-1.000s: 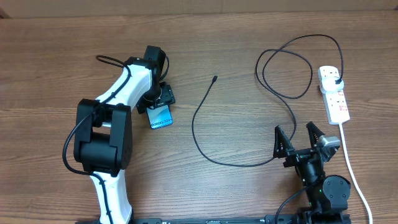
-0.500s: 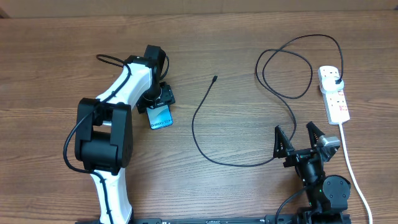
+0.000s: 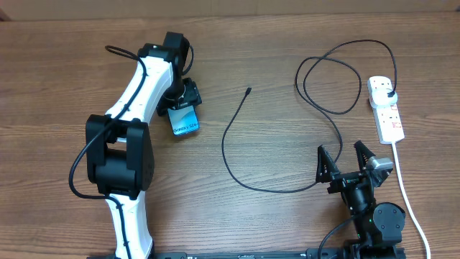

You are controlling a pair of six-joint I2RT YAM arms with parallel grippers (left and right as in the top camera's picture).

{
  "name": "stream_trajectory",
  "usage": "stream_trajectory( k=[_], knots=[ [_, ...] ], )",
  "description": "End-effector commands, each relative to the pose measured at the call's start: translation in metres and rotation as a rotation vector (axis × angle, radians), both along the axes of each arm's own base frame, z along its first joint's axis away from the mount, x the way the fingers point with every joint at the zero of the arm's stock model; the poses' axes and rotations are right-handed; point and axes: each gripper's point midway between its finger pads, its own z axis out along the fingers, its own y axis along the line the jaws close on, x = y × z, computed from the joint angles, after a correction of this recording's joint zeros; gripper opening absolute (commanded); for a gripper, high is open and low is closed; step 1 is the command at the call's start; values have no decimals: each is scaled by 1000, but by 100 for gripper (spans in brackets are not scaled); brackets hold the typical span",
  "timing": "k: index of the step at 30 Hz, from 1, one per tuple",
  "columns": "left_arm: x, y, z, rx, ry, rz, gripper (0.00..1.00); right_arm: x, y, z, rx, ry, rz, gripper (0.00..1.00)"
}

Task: Plug charger to phone and switch on socket
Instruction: 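Lift the phone with the left gripper and carry it rightward, then lower the phone near the cable's USB-C end with the left gripper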

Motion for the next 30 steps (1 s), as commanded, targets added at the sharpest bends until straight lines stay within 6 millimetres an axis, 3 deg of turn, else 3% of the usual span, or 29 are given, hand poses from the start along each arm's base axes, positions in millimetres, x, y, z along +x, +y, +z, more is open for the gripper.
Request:
stream_trajectory(
  k=[1,12,20,30],
  knots=[
    [10,-12,18,-73,-31,-16,71,1,-3,-3,-2,-1,-14,100],
    [6,-66,53,-396,-2,-50,69,1,-3,-3,-2,-1,-14,100],
    [-4,-101,73,-634,47,-65,75,1,-3,-3,-2,-1,-14,100],
    [-12,-124,95,-819,99,-59,79,1,-3,-3,-2,-1,-14,100]
  ],
)
